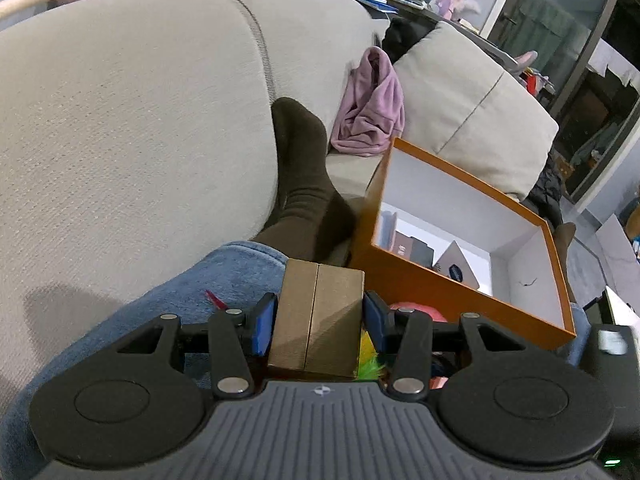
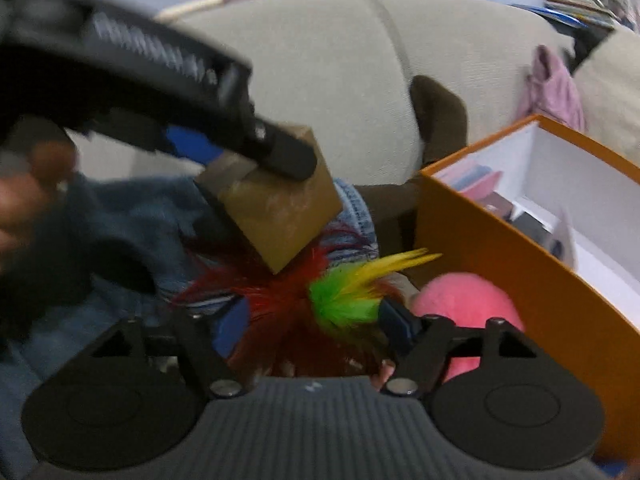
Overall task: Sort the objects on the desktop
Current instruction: 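Carry the kraft box and feather toy over the orange box with both tools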
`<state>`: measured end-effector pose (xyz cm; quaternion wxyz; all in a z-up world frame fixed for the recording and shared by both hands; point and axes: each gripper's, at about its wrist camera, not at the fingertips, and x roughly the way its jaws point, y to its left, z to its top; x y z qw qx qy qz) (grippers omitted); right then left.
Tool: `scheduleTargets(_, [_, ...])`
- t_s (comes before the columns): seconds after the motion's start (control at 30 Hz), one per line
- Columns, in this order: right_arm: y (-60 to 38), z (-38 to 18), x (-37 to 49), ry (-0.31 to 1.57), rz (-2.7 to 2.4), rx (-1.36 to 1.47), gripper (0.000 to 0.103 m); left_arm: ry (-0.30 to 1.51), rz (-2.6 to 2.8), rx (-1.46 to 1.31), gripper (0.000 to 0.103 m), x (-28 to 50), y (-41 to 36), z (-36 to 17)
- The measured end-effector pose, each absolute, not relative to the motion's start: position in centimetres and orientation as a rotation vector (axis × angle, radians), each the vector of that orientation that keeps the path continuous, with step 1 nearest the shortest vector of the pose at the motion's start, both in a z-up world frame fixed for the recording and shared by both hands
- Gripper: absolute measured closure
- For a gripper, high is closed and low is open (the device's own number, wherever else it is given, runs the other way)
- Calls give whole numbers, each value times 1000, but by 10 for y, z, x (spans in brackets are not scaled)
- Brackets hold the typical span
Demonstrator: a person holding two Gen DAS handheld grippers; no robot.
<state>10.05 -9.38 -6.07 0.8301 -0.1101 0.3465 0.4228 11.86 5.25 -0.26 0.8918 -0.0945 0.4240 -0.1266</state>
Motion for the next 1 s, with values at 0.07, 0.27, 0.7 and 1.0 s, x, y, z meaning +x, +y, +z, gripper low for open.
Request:
scheduleTargets(0.07, [-86,-70,107,750,905,-239,33,881,-261,-200,50,120,55,-3])
scheduleTargets(0.27, [-93,-72,111,754,913,-172,94,883,-273,-210,50,121,59,-3])
scheduleTargets(0.7, [-184,26,117,538,836,128,103,795,-351,-181,50,127,34,36])
scheduleTargets(1.0, [-210,61,185,521,639,149,103,766,-407,-138,50,172,-6,51])
